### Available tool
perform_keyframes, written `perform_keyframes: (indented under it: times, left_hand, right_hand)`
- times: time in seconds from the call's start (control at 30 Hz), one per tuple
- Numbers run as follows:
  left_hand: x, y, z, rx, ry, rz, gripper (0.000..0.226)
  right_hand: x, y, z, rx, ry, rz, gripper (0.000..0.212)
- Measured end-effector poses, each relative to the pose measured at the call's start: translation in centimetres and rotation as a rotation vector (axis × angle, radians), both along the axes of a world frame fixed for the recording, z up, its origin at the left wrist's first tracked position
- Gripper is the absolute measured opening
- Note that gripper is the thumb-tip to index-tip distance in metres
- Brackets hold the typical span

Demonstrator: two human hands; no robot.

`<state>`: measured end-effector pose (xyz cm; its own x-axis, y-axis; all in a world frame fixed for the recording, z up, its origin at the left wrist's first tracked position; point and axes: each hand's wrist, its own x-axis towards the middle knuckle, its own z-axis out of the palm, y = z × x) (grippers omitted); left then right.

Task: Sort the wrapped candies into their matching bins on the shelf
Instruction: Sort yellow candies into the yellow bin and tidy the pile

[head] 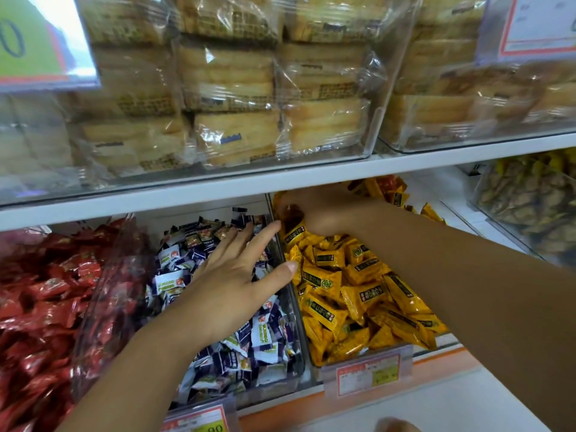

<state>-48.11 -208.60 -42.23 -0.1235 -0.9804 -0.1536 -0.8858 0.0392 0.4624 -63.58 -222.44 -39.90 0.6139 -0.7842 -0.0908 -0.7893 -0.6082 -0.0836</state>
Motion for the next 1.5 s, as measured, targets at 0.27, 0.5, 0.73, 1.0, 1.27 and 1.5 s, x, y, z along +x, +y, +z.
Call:
perform_keyframes:
  times: [0.27,0.5,0.73,1.0,1.27,1.5]
  left_hand:
    - [0.1,-0.1,-0.1,-0.007,0.008,0.005,0.066]
    - [0.0,0.0,-0.2,-0.005,0.019,0.002,0.065]
    - [0.2,0.1,0.0,0.011,0.028,-0.008,0.06]
    - [-0.1,0.2,0.1,0.024,0.038,-0.006,0.059]
    - [-0.1,0.1,-0.1,0.013,0.045,0.013,0.067]
    - [-0.2,0.1,-0.1,0.01,0.051,0.019,0.067]
  right_hand:
    - [0.6,-0.7,-1.2,0.063,0.137,-0.233,0.062]
    - [1.7,-1.0,-2.3,-0.021,0.124,-0.085,0.036]
    - [0.6,-2.1,-1.5,0.141,0.212,-0.127,0.035]
    - [1.2,-1.4,-2.8,-0.023,0.001,-0.14,0.007]
    - [2.3,-2.0,-3.7,-0.031,0.249,-0.149,0.041]
    - [3.8,-1.0,-2.9,-0.085,0.381,-0.182,0.036]
